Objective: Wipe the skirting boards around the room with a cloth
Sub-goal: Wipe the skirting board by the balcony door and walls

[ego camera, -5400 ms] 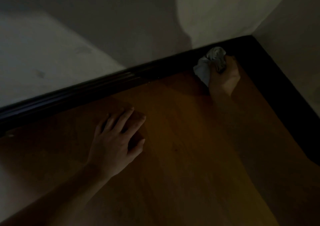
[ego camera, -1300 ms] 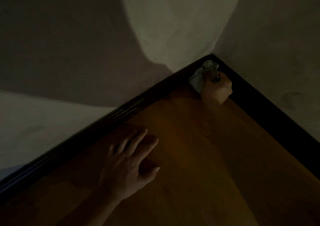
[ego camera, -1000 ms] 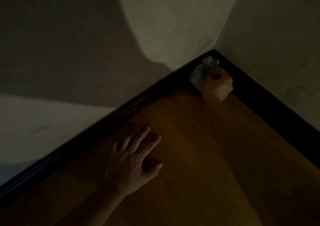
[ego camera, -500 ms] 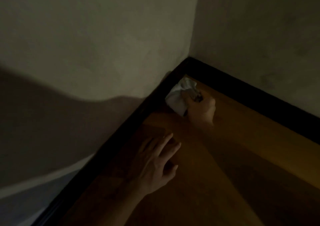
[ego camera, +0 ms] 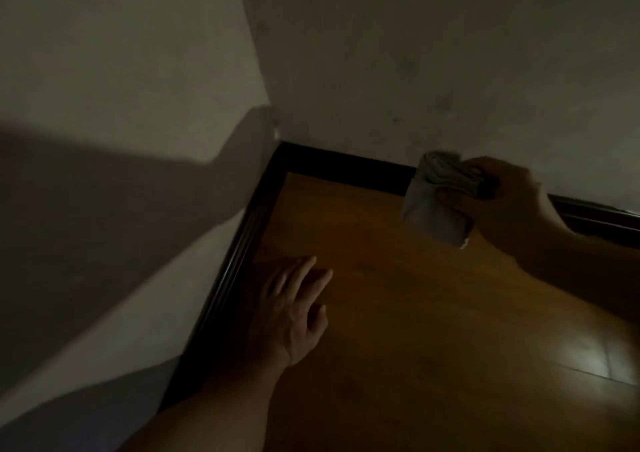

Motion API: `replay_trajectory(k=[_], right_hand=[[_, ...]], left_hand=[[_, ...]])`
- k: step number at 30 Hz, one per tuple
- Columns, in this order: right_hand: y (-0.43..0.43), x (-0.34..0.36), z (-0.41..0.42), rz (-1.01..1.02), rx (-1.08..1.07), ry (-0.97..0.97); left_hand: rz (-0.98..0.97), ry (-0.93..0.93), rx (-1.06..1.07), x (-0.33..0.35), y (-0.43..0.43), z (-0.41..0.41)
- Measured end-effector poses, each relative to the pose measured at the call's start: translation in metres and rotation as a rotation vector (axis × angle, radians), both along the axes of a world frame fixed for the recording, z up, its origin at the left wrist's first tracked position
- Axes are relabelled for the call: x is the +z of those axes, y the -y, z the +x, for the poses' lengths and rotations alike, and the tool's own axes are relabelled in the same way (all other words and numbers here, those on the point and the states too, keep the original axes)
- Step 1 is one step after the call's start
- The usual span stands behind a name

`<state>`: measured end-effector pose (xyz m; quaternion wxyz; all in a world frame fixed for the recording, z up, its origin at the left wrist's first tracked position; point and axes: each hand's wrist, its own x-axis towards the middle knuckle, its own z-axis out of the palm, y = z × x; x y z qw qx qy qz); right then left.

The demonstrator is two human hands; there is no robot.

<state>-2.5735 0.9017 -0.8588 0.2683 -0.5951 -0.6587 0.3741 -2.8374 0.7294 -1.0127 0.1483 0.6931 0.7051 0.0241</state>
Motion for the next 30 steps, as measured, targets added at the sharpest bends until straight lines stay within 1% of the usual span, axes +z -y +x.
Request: replay_trajectory(k=[4,6,8,12,16,19,21,24,25,28,30], right_hand=[[0.022,-0.037,0.001,0.007,-0.150,0.016],[0.026,-0.060,-0.015,0.036,-0.219,-0.007],[0.026,-0.083,-0.038,0.065,-0.284,-0.020],[0.015,-0.114,-0.090,0.208,-0.233,0.003],[-0.009,-0.132,-0.147,0.303,-0.176,-0.007],[-0.023,-0.137,-0.189,0.358,-0.148,0.032],[-0.024,-0.144,-0.198,0.353,-0.219,0.077],[-0.018,-0.154,-0.195,0.323,-0.377,0.065],[-0.018,-0.153,-0.197,0.326,-0.387,0.053],[-0.022,-0.146,-0.210,0.317,-0.290,0.064],[-0.024,-0.144,-0.210,0.303,-0.264,0.082]], left_hand=[[0.037,0.039,0.091,-0.002,0.000,0.000],[0.076,0.054,0.122,-0.007,0.000,-0.001],[0.116,0.068,0.109,-0.011,-0.001,-0.003],[0.189,0.061,0.088,-0.014,0.002,-0.001],[0.264,0.054,0.091,-0.018,-0.002,-0.003],[0.228,0.007,0.082,-0.017,-0.003,-0.001],[0.218,0.001,0.088,-0.019,-0.004,-0.002],[0.259,-0.024,0.076,-0.021,-0.005,-0.003],[0.255,-0.021,0.081,-0.021,-0.005,-0.003],[0.201,0.031,0.108,-0.017,-0.005,-0.002],[0.193,0.045,0.107,-0.015,-0.004,-0.001]])
